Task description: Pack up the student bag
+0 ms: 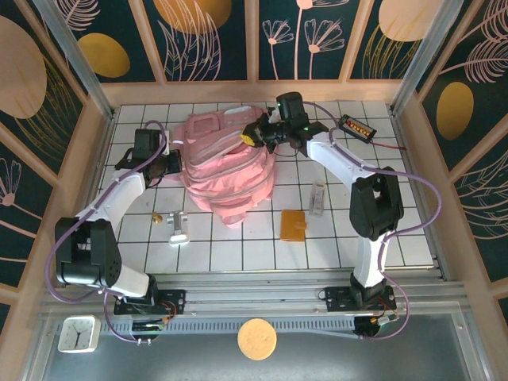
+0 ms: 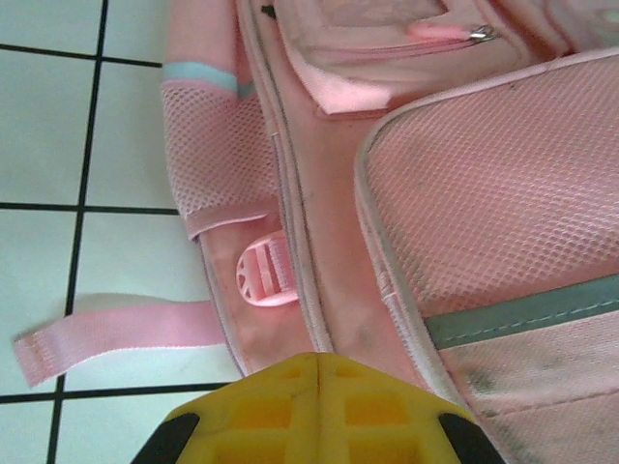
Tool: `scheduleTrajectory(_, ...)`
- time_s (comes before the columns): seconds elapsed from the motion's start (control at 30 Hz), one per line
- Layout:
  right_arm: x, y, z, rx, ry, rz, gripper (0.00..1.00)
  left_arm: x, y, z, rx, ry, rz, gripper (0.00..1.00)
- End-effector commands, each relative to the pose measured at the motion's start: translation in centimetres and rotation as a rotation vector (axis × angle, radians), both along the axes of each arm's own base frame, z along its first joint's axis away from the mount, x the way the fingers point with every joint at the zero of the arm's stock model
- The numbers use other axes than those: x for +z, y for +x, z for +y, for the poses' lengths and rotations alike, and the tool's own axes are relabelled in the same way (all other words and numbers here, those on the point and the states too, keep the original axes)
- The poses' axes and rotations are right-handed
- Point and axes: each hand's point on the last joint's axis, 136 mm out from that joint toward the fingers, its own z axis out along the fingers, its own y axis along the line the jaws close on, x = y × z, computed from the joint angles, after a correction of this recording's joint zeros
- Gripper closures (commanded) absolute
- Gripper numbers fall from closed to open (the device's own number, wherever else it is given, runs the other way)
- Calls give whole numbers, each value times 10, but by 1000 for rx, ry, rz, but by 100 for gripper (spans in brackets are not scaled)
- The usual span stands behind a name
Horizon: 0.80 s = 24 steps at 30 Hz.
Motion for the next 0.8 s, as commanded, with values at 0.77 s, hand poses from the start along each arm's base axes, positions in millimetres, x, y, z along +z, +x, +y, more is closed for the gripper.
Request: scheduleTrajectory(0.77, 143, -22, 60, 145, 211, -280, 100, 56, -53, -96, -313, -188, 85, 45)
